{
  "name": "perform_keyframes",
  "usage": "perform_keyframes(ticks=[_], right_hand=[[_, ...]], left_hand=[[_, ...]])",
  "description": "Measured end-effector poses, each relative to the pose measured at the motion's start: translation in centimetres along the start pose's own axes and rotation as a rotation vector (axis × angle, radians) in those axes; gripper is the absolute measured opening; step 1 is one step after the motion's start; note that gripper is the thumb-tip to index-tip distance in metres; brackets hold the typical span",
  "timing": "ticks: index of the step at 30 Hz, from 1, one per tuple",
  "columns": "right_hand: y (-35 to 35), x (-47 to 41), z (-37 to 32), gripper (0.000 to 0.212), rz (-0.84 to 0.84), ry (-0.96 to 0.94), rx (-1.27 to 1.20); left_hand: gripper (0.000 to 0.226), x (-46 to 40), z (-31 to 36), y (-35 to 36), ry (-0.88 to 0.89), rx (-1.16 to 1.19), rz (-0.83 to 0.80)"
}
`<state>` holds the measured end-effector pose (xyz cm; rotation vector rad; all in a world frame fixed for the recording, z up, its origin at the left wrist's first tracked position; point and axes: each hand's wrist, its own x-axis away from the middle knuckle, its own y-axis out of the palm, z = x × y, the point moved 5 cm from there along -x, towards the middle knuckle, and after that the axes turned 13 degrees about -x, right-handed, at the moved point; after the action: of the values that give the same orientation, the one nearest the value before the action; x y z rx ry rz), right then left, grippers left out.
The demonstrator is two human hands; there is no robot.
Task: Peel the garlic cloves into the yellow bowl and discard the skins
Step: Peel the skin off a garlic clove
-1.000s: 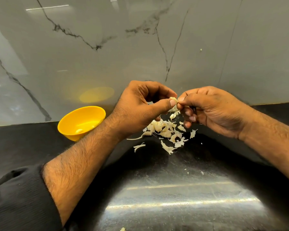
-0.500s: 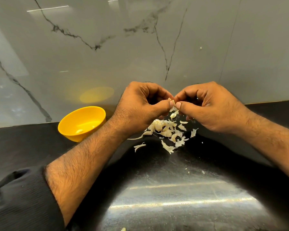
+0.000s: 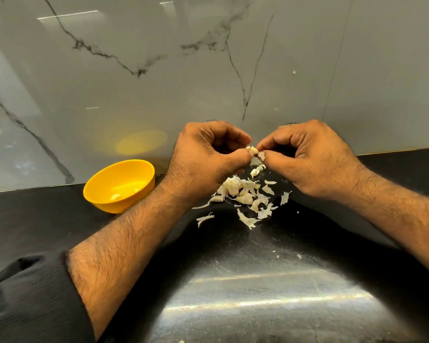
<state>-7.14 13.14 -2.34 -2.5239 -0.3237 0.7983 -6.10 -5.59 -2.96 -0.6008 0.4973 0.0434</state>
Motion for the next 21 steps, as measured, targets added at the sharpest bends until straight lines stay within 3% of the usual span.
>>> perform_keyframes(ticks=[7, 13, 21], right_hand=[[0.22, 0.38, -0.47, 0.011, 0.034, -0.029, 0.080], [-0.17, 0.35, -0.44, 0.011, 0.047, 0.002, -0.014], [-0.52, 0.07, -0.14, 0.011, -0.007, 0.112, -0.183]], left_hand=[[0.009, 0.12, 0.28, 0.26, 0.002, -0.047, 0.003], [0.010, 0.17, 0.44, 0.39, -0.016, -0.006, -0.032], [0.017, -0.01, -0.26, -0.31, -0.129, 0.322, -0.120]])
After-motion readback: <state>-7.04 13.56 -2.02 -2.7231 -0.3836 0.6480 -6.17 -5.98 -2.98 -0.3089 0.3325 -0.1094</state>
